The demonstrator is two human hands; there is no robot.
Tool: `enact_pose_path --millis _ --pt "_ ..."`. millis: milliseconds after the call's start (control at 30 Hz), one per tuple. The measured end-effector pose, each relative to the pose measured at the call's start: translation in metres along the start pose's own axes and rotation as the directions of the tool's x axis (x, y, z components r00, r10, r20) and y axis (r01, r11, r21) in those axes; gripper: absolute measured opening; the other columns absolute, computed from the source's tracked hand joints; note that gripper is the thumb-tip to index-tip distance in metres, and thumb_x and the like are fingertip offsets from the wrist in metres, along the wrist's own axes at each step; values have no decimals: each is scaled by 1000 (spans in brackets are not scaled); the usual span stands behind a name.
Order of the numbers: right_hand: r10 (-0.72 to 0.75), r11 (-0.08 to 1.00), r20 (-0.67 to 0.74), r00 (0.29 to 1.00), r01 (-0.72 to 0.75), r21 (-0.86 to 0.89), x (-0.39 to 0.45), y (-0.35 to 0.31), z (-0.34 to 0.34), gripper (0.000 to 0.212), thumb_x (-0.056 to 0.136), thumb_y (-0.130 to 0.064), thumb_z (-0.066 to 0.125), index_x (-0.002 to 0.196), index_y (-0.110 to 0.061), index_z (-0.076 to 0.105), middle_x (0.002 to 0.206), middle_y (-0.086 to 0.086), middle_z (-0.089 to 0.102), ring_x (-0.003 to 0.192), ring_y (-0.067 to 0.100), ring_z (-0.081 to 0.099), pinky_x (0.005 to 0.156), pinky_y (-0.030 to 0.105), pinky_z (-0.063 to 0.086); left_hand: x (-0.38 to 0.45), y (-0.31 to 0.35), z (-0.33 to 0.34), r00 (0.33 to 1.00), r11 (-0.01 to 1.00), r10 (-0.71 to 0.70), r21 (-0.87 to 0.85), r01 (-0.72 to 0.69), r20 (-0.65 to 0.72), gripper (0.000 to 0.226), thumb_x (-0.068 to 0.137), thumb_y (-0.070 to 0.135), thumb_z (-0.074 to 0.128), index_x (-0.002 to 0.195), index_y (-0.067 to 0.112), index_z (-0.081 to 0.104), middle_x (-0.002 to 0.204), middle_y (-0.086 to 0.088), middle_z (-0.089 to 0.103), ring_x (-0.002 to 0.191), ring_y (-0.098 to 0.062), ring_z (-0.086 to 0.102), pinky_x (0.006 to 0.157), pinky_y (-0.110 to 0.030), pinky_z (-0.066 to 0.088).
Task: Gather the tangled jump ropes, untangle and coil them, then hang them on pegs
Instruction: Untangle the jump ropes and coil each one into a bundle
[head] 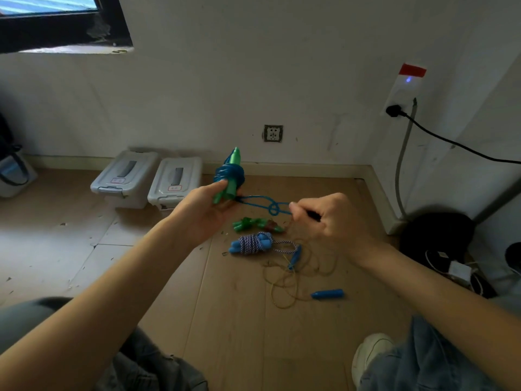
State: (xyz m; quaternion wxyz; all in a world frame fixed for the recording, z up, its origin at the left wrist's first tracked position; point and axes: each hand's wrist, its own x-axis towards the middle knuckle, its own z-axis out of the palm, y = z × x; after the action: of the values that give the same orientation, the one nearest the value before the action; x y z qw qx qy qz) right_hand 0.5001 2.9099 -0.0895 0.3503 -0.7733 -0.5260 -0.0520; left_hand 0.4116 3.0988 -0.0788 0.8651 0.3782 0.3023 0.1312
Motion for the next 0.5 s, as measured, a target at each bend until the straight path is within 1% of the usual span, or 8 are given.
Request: enact_pose_path --millis 33,133,200,233,267,333,400,500 --pt "8 1000 -70 998 -9 -22 0 1 -2 38 93 -23 50 55 -20 54 47 -3 51 40 14 46 39 32 37 -2 0 0 1000 1000 -15 17 15 -2 11 94 8 44 102 0 42 95 -17 55 77 -21 63 65 -31 56" --pt "129 992 -335 933 -119 49 4 5 -10 36 93 -27 49 63 -11 61 51 -1 56 44 8 52 45 32 47 -4 2 -3 998 997 -63 41 63 -8 5 93 7 46 93 2 43 97 -21 55 66 -23 69 48 -26 56" --pt "223 968 -390 893 -157 194 8 7 -17 25 90 -25 53 69 -15 62 55 -7 59 49 6 58 53 24 51 -5 2 -5 995 992 -75 101 81 -66 10 93 7 46 97 -1 43 95 -19 55 55 -17 68 42 -20 51" --pt "243 958 -372 896 -162 237 9 7 -18 21 89 -21 56 70 -16 62 56 -9 60 52 6 59 57 23 52 -4 0 -7 991 961 -33 268 67 -131 15 93 8 47 103 -1 44 92 -16 56 52 -14 67 39 -17 48" --pt "262 946 -341 903 -170 277 10 7 -18 20 89 -19 57 69 -18 61 56 -10 59 53 7 60 60 22 52 -2 -4 -11 982 844 53 534 52 -180 21 92 9 48 110 -1 44 92 -13 56 53 -12 64 38 -14 46" --pt "310 900 -270 912 -189 393 12 7 -15 21 90 -17 57 70 -20 61 52 -11 58 51 7 58 59 21 51 0 -12 -17 985 417 154 909 9 -81 30 90 7 51 119 3 43 103 -14 57 65 -12 60 47 -17 51" --pt "357 836 -222 907 -203 510 15 7 -13 23 92 -16 54 71 -18 62 51 -12 57 49 4 56 54 16 49 -4 -22 -16 991 170 -110 983 -63 82 35 89 3 53 123 4 43 109 -16 58 74 -16 61 68 -30 57" --pt "462 767 -175 869 -292 571 18 12 -13 25 94 -13 52 71 -14 60 51 -9 53 47 1 51 52 16 48 -19 -34 -2 837 53 -468 954 -296 285 41 91 6 50 131 9 40 109 -7 55 77 -12 61 77 -31 56"
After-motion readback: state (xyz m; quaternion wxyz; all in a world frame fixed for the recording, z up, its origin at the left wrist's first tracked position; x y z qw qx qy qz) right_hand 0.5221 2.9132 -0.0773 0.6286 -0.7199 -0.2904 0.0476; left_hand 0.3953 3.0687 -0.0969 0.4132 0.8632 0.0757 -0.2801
